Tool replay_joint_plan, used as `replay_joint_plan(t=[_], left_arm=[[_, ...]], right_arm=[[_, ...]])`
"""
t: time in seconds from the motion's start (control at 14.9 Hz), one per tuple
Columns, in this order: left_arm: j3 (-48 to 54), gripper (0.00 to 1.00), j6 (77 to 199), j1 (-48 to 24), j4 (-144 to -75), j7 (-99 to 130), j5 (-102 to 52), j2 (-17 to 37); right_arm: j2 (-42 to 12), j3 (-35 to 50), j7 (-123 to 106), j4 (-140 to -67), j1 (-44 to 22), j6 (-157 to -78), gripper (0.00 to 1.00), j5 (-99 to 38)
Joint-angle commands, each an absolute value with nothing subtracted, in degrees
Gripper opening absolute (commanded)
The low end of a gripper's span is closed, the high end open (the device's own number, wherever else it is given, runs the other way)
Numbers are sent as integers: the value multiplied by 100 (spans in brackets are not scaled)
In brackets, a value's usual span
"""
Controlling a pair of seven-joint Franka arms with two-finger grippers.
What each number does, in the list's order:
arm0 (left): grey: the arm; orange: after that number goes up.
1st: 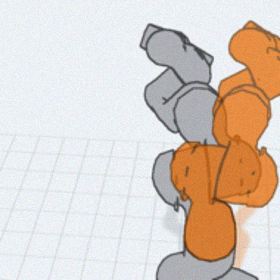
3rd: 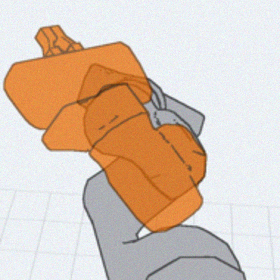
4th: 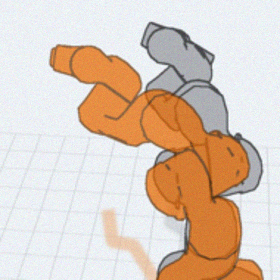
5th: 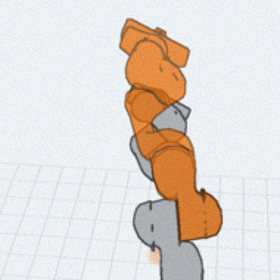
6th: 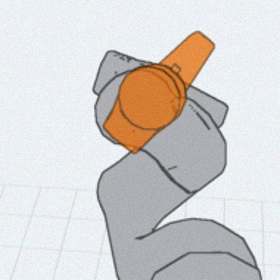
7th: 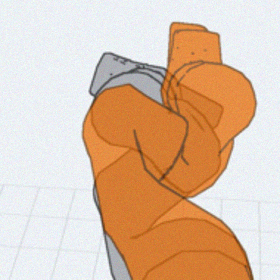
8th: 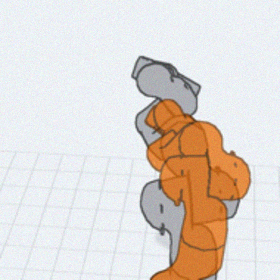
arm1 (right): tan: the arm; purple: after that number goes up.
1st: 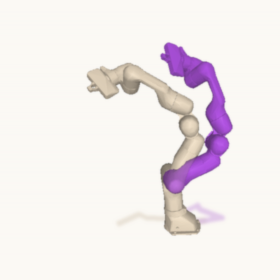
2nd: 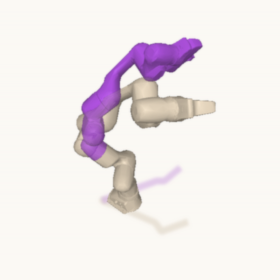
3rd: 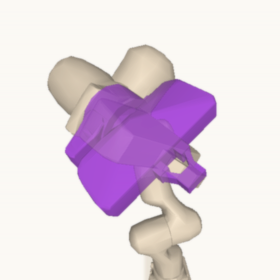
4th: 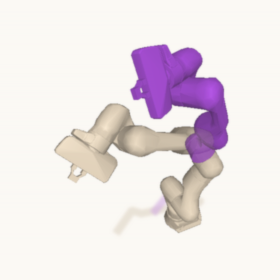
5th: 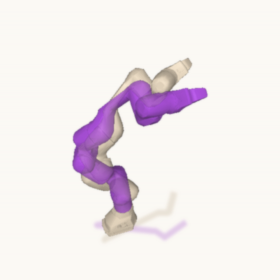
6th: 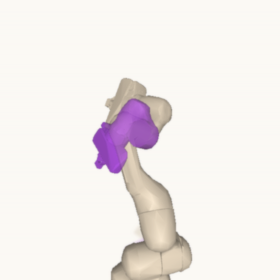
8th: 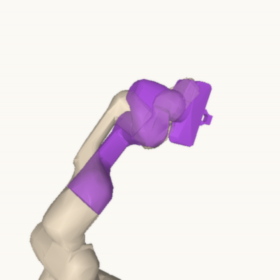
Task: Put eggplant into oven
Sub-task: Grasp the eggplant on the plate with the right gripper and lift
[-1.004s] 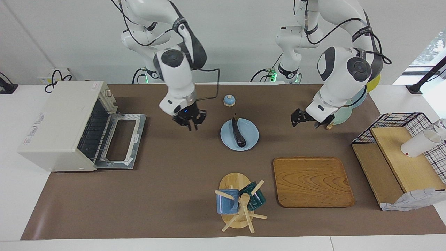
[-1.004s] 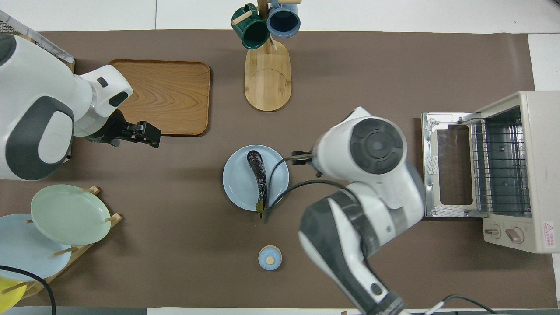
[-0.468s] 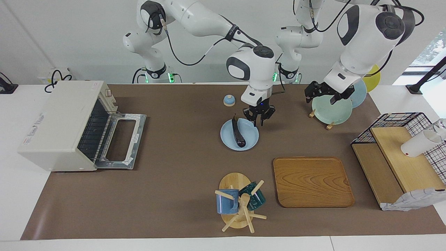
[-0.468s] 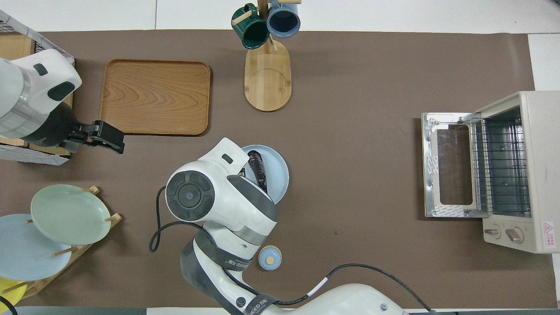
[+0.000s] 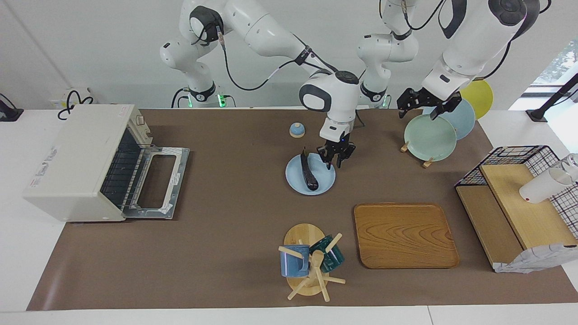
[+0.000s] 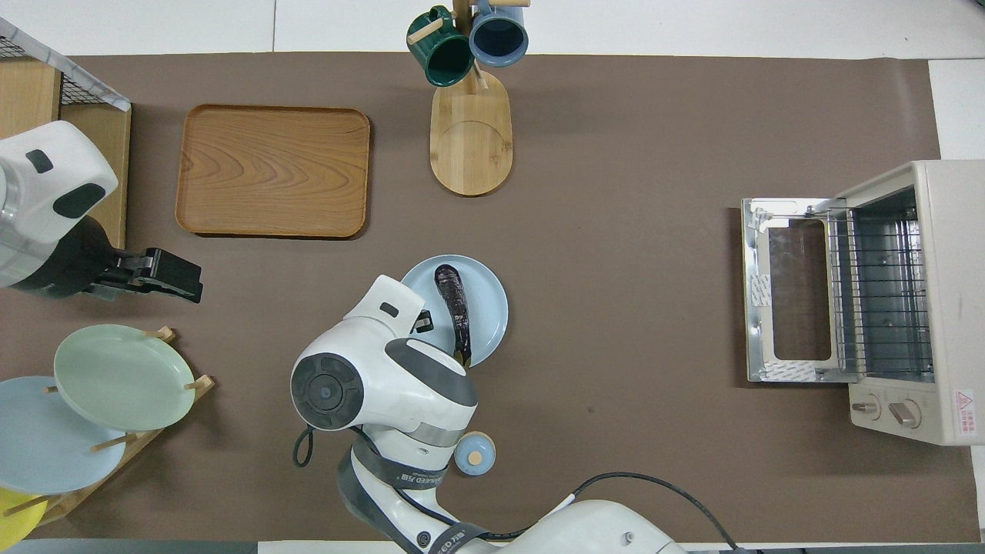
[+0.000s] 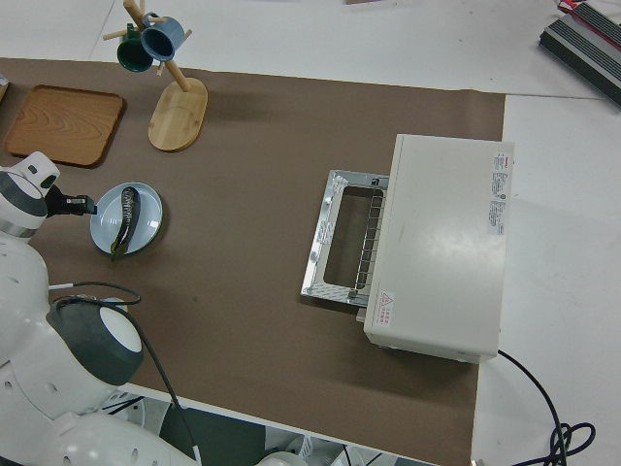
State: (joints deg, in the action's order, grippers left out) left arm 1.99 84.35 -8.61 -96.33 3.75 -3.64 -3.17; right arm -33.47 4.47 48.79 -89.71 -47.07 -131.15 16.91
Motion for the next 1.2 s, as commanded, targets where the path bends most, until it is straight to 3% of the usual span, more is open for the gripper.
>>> replay_joint_plan(t=[0.0, 0.33, 0.4, 0.47, 0.54, 0.74, 0.87, 1.0, 1.14], left_arm=[[237, 100, 8928, -809, -10290, 422, -246, -711], [237, 100, 9132, -800, -10424, 439, -246, -765], [237, 100, 9184, -800, -10398, 492, -255, -747], [237, 100, 9228, -800, -10363, 492, -255, -738], [229, 100, 9220, -800, -10362, 510, -255, -738], [237, 100, 9220, -738, -10362, 519, -246, -738], [237, 100, 9220, -738, -10362, 519, -255, -738], [237, 100, 9220, -729, -10354, 519, -255, -738], [229, 100, 9237, -729, -10345, 527, -255, -738]], right_arm=[[-3111, 448, 4948, -9387, -4711, -13473, 39, 1776], [-2936, 440, 4904, -10063, -4702, -14018, 40, 1784], [-2927, 448, 4904, -10090, -4693, -14036, 35, 1784], [-2927, 440, 4896, -10090, -4702, -14010, 14, 1784], [-2927, 439, 4896, -10055, -4711, -13923, 0, 1828], [-2935, 439, 4869, -9775, -4693, -13520, 0, 1872], [-2805, 413, 4729, -9598, -4711, -12643, 0, 2064], [-2306, 361, 4772, -9659, -4598, -11930, 0, 2188], [-1656, 387, 4738, -10034, -3994, -11533, 0, 2197]])
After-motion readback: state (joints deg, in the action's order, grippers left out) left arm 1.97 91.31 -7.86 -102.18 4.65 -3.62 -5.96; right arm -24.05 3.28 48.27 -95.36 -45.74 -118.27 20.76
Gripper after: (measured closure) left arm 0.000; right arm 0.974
